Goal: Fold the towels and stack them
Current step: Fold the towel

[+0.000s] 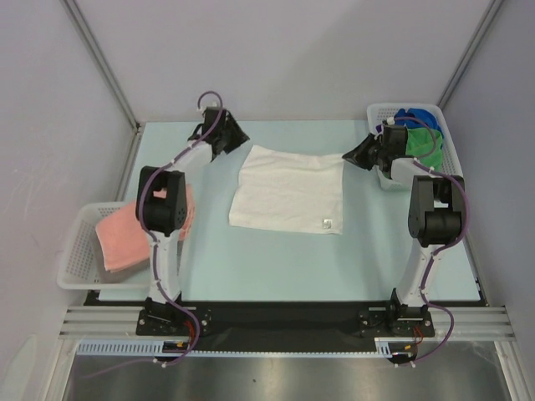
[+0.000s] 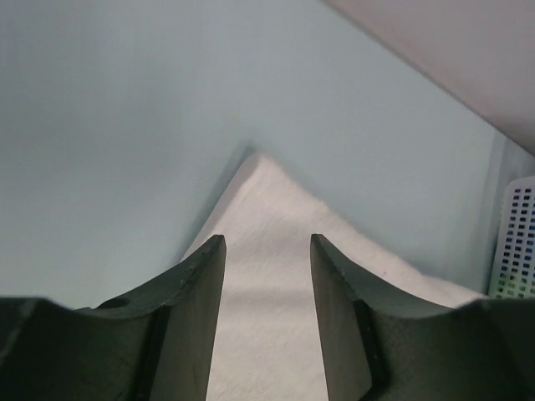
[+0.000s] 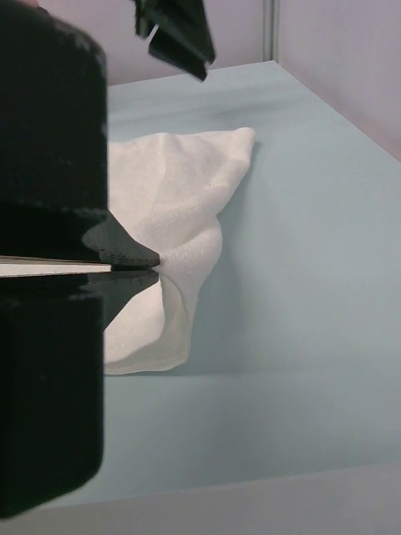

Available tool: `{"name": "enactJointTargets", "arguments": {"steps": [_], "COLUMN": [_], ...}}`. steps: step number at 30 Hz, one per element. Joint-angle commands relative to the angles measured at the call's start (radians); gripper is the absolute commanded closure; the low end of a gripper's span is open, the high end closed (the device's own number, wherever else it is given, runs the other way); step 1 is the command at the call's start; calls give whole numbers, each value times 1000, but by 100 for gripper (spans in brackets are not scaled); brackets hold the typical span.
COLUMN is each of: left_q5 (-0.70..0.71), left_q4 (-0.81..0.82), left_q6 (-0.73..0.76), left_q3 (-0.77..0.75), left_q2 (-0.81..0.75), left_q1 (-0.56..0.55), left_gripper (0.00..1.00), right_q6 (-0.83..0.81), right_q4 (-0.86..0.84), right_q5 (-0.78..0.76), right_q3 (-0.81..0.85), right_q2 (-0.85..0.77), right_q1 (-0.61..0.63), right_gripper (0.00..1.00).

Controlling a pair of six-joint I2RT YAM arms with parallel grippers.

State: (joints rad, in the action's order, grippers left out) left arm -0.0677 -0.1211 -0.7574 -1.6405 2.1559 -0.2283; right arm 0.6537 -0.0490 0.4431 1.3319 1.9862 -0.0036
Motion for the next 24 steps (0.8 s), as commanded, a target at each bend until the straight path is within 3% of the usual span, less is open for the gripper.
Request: {"name": "enactJointTargets", "arguments": {"steps": [1, 5, 7, 11, 18, 24], "left_q5": [64, 146, 141, 102, 167, 181], "left_q4": [-133, -378, -411, -382, -429, -443], "left_q6": [107, 153, 168, 174, 244, 247], "left_q3": [-278, -568, -649, -642, -688, -708], "left_q2": [100, 305, 341, 383, 450, 458], "left_q1": [-40, -48, -49, -55, -91, -92], "left_gripper": [48, 49, 50, 47, 41, 45], "right_q6": [-23, -31, -32, -32, -43, -42], "right_q4": [-3, 0, 1, 1, 1, -2], "right_q5": [-20, -27, -29, -27, -38, -40], "right_q3": [30, 33, 38, 50, 50, 47], "right_q2": [10, 11, 16, 25, 28, 26], "right_q1": [1, 1, 1, 1, 28, 30], "right_gripper": [100, 100, 100, 100, 100, 100]}}
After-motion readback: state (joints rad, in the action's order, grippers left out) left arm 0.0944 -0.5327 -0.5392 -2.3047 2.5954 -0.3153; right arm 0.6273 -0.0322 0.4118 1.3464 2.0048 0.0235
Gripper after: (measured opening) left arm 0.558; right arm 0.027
